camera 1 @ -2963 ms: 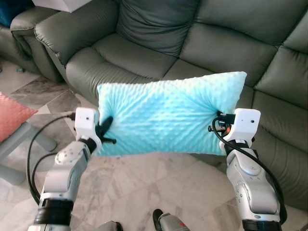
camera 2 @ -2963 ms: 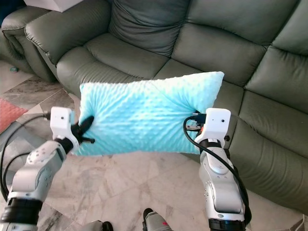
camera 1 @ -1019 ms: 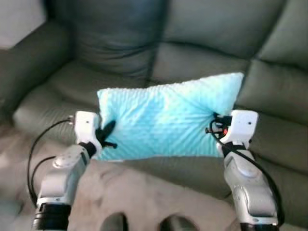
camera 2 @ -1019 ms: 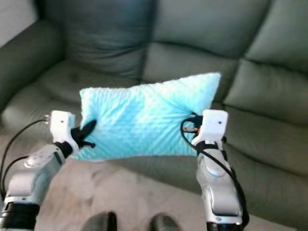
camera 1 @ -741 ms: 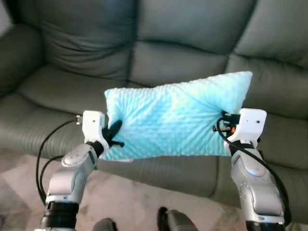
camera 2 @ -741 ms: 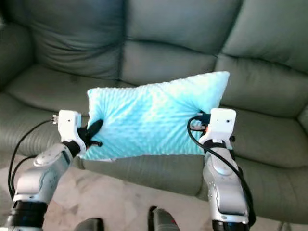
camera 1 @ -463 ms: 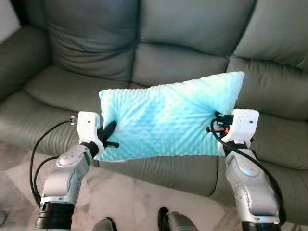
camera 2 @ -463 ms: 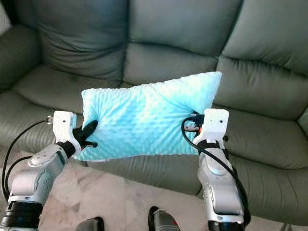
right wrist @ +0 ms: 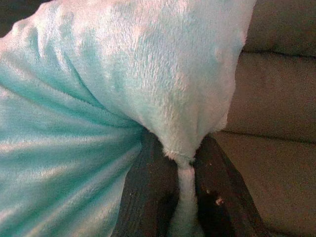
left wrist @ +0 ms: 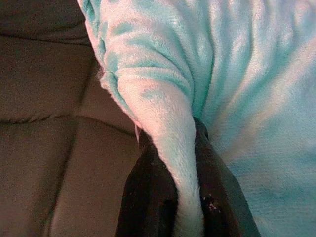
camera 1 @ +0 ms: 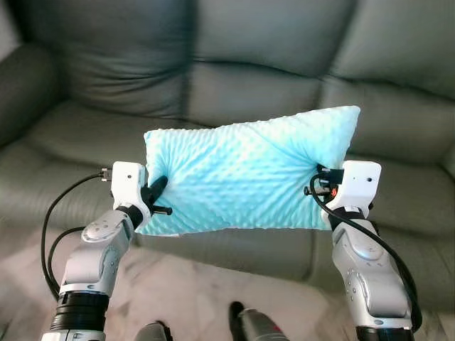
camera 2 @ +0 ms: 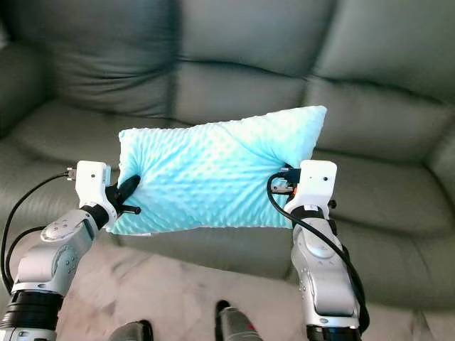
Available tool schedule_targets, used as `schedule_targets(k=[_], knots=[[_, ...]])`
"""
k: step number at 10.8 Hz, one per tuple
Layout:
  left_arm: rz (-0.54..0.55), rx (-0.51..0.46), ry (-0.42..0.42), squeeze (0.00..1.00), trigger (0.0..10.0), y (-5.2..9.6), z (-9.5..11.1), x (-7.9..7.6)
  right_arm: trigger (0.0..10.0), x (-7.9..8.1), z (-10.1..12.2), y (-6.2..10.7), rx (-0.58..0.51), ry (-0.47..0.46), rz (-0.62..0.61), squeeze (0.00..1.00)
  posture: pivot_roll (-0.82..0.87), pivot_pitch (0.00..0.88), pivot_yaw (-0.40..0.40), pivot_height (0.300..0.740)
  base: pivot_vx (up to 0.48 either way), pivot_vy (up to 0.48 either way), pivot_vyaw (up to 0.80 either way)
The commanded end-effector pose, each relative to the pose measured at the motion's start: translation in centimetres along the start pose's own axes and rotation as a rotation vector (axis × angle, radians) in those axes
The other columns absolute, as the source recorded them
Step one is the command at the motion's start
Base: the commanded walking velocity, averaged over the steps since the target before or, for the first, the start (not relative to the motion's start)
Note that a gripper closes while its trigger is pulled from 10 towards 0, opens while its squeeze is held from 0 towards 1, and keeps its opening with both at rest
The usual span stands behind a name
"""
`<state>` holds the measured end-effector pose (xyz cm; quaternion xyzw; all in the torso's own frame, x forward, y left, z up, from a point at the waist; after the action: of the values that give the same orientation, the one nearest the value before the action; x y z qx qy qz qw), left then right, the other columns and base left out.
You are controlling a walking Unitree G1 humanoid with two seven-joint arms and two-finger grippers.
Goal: Move the pillow to the sofa
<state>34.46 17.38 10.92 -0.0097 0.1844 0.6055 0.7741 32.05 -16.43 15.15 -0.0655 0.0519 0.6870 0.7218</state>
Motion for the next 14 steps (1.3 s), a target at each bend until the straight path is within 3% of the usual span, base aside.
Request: schedule_targets(k=[1,3,5,12,14], knots=[[0.023,0.002,-0.008,0.00,10.0,0.0,-0.1,0.5,10.0,-0.6,-0.2,0.1,0.011,0.005,-0.020,0.00,-0.10,0.207,-0.056,0.740,0.000,0.000,-0.79],[0.050,-0.004,0.044,0.00,10.0,0.0,-0.2,0.7,10.0,-0.6,-0.2,0.2,0.011,0.009,-0.020,0.00,-0.10,0.208,-0.058,0.740,0.000,0.000,-0.79],[0.062,0.002,0.052,0.00,10.0,0.0,-0.3,0.9,10.0,-0.6,-0.1,0.1,0.003,0.010,-0.012,0.00,-0.10,0.209,-0.059,0.740,0.000,0.000,0.00],[0.017,0.040,0.034,0.00,10.0,0.0,-1.1,0.1,10.0,-0.5,-0.3,0.2,0.015,0.019,-0.008,0.00,-0.10,0.213,-0.064,0.740,0.000,0.463,0.00],[-0.028,0.011,0.028,0.00,10.0,0.0,-0.7,-0.5,10.0,-0.6,-0.4,0.2,0.022,0.024,-0.010,0.00,-0.10,0.214,-0.064,0.740,0.000,0.201,0.00]])
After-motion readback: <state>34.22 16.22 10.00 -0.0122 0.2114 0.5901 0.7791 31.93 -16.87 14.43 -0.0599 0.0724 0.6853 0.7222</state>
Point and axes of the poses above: a point about 5 cm out from each wrist's last joint towards the gripper, its own y axis pointing back from the gripper into the wrist, its own z axis along the axis of the wrist's last joint, x = y × z, the point moved 3 cm from there along -y, pointing out of the wrist towards the gripper, and after that the axes turned 10 degrees about y, right-handed, at the moved point
